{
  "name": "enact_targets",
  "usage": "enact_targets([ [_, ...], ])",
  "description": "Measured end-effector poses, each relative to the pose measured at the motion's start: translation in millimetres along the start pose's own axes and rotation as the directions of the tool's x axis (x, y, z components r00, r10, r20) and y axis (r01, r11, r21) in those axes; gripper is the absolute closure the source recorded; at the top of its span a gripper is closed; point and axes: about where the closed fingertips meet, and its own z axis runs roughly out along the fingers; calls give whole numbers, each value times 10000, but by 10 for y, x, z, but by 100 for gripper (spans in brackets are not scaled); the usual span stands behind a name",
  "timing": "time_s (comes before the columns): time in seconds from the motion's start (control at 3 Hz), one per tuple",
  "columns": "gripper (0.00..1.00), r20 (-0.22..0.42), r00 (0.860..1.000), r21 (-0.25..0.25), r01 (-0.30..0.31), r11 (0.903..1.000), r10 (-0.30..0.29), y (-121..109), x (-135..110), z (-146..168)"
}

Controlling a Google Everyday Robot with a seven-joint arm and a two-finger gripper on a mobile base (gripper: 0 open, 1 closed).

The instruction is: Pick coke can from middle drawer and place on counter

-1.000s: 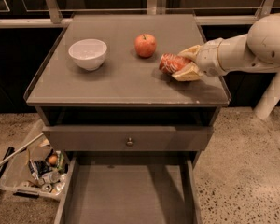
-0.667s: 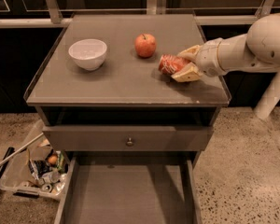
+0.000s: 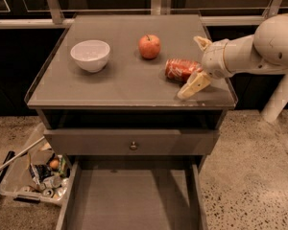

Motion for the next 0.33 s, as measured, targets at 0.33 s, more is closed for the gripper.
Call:
enact_targets([
  [0.33, 0, 0, 10000, 0, 0, 10000, 0, 0, 0, 0],
])
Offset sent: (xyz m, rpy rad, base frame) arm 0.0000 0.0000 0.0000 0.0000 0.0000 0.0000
